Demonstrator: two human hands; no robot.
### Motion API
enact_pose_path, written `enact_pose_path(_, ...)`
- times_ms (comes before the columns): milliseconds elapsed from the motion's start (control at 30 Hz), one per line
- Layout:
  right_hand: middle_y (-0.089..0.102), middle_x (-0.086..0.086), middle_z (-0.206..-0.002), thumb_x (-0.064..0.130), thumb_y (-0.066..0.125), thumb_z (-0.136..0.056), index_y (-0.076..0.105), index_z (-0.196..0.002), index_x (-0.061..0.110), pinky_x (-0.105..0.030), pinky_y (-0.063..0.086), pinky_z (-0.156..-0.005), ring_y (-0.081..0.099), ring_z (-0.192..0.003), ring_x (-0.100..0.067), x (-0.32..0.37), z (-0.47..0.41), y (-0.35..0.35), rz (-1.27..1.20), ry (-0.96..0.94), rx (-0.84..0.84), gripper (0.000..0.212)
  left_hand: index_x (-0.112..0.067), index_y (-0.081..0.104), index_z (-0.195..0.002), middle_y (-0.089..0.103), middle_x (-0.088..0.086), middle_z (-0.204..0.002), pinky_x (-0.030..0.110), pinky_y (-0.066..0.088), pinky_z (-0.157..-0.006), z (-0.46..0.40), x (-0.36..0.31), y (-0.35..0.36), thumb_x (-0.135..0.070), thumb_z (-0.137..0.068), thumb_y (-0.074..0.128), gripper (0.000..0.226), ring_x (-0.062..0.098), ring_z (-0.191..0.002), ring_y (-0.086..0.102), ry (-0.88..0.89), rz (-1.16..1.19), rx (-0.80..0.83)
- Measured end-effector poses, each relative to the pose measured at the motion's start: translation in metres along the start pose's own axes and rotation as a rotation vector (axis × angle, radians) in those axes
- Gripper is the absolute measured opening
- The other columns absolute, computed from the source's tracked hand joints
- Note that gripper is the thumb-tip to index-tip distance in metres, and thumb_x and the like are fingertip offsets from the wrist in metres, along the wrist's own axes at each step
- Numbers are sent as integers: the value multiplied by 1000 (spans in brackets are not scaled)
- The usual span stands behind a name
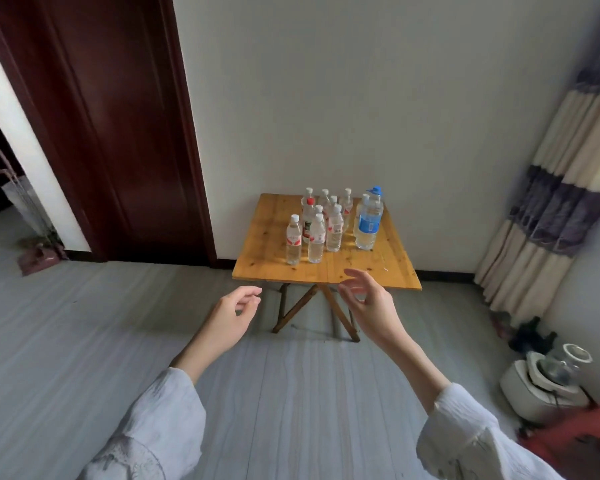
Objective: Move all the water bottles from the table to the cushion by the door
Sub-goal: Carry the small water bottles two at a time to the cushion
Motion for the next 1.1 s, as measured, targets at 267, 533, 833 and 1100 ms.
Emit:
enact_pose_path(267, 65, -3, -108, 24, 56, -88, 50, -123, 13, -7, 41, -67, 56, -89, -6, -69, -182, 60, -2, 92, 25, 38, -21, 55, -115, 61, 8, -118, 26, 43, -88, -199, 64, 17, -22, -93, 45, 24, 20, -110, 57, -71, 80, 66)
enact_pose_path(533, 66, -5, -110, 25, 58, -87, 51, -122, 12, -23, 48, -79, 58, -91, -9, -145, -322, 89, 9, 236, 27, 38, -24, 50, -122, 57, 5, -124, 14, 42, -76, -368, 100, 60, -31, -93, 45, 30, 12, -106, 53, -154, 101, 183)
enact_pose_path(833, 64, -9, -115, 28, 59, -86, 50, -122, 11, -27, 47, -80, 57, -94, -13, -254, -458, 131, 18, 326, 140, 41, -19, 34, -136, 39, 5, -142, 25, 36, -93, -483, 154, 115, -28, -90, 52, 50, 17, -124, 42, -347, 109, 175)
enact_pose_path(1100, 49, -10, -135, 33, 64, -81, 43, -132, 13, -41, 42, -101, 47, -123, -25, -304, -535, 169, 111, 300, 237, 58, -22, 33, -136, 40, 1, -141, 24, 30, -98, -553, 189, 162, -35, -85, 58, 58, 10, -125, 36, -447, 130, 165)
Point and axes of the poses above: each hand's wrist, its own z-axis away from the middle knuckle, its own y-axis out of the palm, x = y × z, the point moved 3 cm from there along -z, towards the middle knuckle
